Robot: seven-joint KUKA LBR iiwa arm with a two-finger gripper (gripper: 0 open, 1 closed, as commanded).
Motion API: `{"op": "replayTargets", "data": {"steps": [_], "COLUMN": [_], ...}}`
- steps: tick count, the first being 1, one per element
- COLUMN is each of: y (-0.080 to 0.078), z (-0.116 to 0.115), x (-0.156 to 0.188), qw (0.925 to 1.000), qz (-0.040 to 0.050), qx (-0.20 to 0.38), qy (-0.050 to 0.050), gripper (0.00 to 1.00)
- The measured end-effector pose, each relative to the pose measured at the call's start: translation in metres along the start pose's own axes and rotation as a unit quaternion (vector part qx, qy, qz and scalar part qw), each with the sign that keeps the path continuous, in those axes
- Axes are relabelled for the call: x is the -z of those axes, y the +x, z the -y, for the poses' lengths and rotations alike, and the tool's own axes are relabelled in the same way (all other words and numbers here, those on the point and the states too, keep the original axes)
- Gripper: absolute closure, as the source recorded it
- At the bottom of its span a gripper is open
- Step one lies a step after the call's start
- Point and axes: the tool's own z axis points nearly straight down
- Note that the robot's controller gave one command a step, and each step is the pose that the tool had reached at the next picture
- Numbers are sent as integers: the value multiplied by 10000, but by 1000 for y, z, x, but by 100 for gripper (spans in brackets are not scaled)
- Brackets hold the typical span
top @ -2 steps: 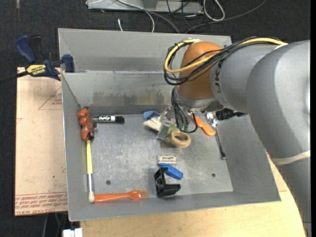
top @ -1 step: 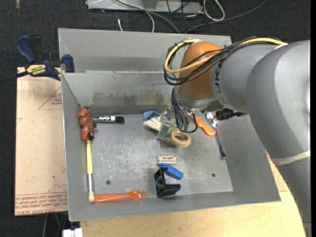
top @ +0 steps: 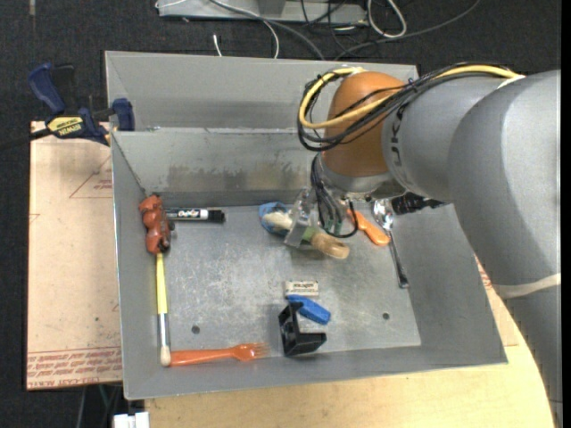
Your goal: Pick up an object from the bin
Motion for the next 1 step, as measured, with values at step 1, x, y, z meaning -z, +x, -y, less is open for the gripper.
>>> {"op": "replayTargets", "data": {"steps": [1], "y": [-1], "z": [0], "x": [6], "qw": [10000], "qz": [24], "qx": [4], "qy": [-6], "gripper": [100]}}
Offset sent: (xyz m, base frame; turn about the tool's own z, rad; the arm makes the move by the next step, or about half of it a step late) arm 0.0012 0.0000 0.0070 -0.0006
